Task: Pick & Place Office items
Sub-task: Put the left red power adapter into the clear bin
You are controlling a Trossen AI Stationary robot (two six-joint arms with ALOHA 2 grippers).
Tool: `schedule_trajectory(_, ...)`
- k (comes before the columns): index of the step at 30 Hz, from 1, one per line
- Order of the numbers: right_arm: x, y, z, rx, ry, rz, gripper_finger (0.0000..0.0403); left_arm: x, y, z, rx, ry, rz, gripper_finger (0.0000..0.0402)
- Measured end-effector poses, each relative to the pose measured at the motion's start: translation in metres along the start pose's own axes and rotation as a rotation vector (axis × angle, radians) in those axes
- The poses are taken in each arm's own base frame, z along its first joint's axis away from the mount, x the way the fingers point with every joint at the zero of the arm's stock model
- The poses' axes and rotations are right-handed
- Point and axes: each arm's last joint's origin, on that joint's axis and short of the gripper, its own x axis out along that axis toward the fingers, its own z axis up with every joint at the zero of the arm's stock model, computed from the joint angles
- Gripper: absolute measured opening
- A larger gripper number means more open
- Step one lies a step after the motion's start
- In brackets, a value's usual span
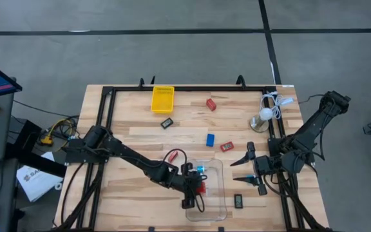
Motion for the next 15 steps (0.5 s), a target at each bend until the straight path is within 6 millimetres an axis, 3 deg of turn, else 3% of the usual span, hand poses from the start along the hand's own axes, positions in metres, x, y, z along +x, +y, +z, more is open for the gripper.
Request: schedule_trajectory(15,-0.0001,0.0003,-0.0002,0.0,0.002,0.004,0.0221,0.0,0.0,-0.0001,-0.018,0.001,0.0,0.0235)
